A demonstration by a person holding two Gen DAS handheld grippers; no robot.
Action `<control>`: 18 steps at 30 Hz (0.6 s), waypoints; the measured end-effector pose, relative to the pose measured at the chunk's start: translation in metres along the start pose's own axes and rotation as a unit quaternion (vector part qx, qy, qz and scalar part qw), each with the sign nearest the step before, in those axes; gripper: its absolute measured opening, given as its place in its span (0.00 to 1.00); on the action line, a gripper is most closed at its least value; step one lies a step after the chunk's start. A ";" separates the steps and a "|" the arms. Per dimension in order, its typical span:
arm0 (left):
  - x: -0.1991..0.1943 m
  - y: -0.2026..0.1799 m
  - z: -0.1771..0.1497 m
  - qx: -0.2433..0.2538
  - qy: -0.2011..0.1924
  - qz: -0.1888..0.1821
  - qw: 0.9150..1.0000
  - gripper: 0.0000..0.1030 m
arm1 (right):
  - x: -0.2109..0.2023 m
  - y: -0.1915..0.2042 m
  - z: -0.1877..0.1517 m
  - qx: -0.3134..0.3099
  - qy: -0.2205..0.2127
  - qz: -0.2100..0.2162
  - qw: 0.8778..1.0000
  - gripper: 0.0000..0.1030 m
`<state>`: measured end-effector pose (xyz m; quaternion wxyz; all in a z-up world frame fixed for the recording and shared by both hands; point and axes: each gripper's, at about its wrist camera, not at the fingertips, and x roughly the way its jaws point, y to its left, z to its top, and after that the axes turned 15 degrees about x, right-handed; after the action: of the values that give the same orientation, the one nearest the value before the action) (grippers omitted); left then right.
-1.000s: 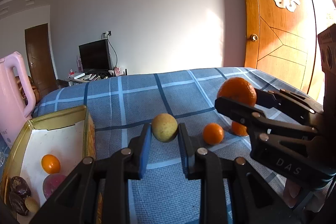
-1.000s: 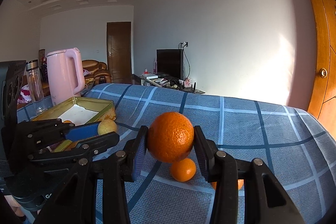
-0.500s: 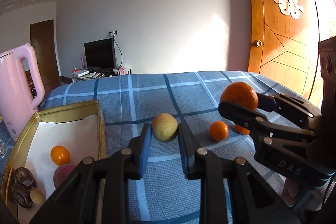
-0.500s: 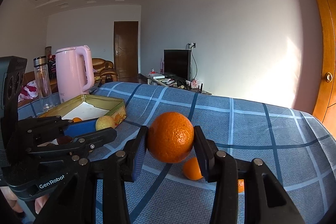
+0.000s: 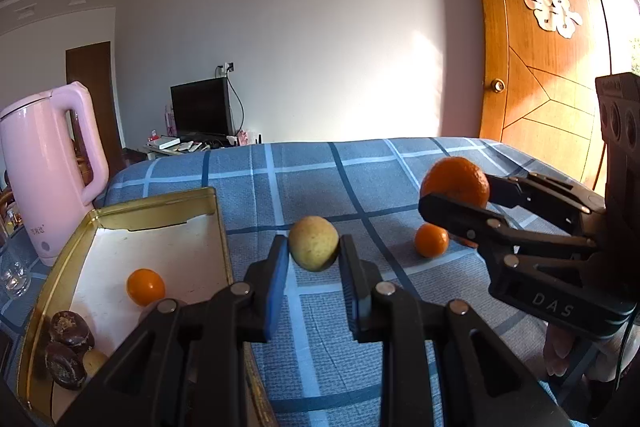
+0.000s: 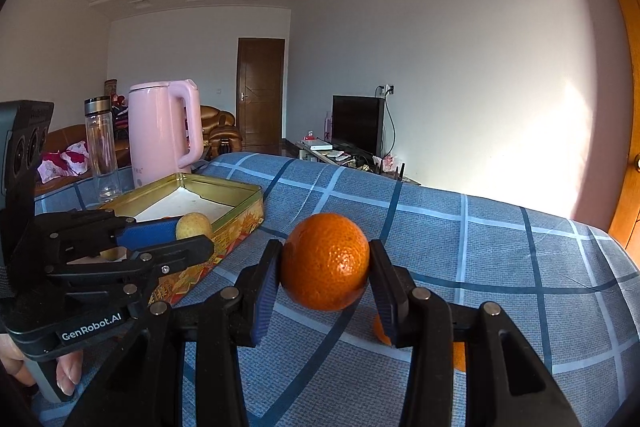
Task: Organize fruits
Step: 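Lift the yellow fruit with the left gripper and carry both fruits toward the tin tray, then lower the orange and yellow fruit into the tin tray with both grippers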
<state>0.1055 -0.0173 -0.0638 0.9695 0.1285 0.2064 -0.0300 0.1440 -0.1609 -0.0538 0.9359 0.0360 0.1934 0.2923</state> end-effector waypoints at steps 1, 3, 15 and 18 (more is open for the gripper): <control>-0.001 0.001 0.000 -0.001 -0.001 0.003 1.000 0.26 | 0.000 0.002 0.000 -0.003 0.001 0.001 1.000 0.44; -0.003 0.004 -0.001 -0.003 -0.003 0.007 1.000 0.26 | 0.002 0.005 -0.001 -0.009 0.003 0.004 1.000 0.44; -0.012 0.026 -0.008 -0.027 -0.004 0.021 0.999 0.26 | 0.003 0.017 0.002 -0.015 0.009 0.020 1.000 0.44; -0.017 0.033 -0.007 -0.031 -0.007 0.027 0.999 0.26 | 0.002 0.021 0.004 -0.014 0.012 0.026 0.999 0.44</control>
<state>0.0904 0.0165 -0.0555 0.9750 0.1038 0.1966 0.0018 0.1356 -0.1422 -0.0464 0.9260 0.0243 0.1998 0.3195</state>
